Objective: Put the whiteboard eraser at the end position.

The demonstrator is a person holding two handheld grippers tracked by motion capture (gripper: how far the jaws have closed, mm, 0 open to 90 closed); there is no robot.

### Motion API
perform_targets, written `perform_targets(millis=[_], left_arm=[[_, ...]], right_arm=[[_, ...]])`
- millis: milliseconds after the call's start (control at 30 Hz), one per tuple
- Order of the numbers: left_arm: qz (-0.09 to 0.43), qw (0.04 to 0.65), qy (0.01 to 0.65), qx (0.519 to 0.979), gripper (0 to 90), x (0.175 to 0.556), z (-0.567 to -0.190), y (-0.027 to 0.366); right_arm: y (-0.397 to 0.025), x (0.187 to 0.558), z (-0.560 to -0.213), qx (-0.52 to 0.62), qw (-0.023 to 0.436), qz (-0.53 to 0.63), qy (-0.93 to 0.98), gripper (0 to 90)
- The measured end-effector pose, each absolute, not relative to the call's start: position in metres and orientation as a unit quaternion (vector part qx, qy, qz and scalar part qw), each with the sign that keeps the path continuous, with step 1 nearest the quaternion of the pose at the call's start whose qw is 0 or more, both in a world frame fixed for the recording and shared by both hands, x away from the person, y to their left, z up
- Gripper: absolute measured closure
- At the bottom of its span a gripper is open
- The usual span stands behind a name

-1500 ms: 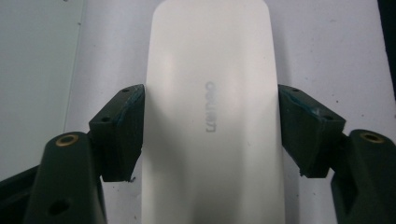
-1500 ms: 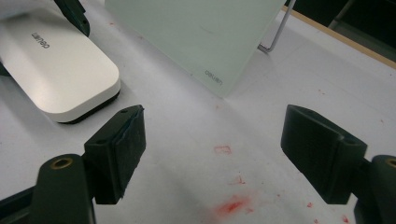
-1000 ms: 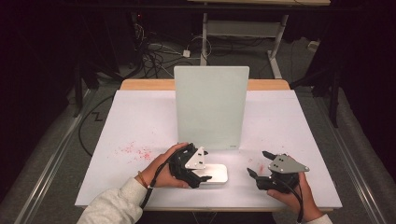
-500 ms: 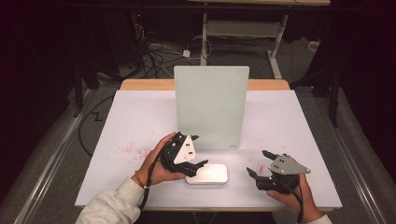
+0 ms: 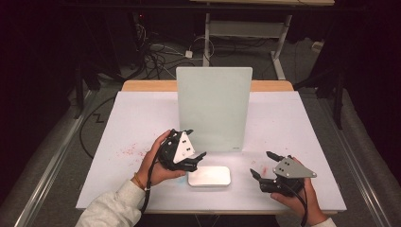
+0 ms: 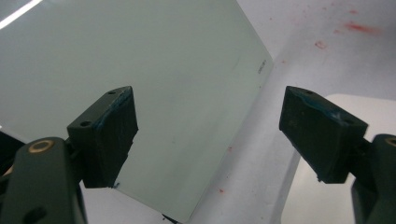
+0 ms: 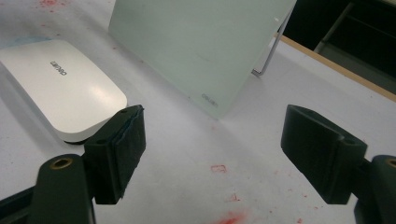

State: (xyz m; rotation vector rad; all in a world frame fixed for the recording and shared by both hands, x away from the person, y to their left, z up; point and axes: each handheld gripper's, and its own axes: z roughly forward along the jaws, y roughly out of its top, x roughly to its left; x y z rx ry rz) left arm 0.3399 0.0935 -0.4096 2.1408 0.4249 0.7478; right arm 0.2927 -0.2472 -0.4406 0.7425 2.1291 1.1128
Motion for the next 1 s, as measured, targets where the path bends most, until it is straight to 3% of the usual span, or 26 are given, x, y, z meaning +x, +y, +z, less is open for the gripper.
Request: perform_targets(millis=[267, 1000], left_arm=[[0.331, 0.405, 0.175, 0.834, 18.8, 0.338, -0.403, 0.107], [0.355, 0.415, 0.192, 0.816, 18.0, 0.329, -0.399, 0.142]], right_arm=[[-0.248, 0.291, -0.438, 0.283, 0.314, 0.426, 0.800, 22.7], [-0.248, 0.288, -0.435, 0.287, 0.325, 0.432, 0.791, 22.7]])
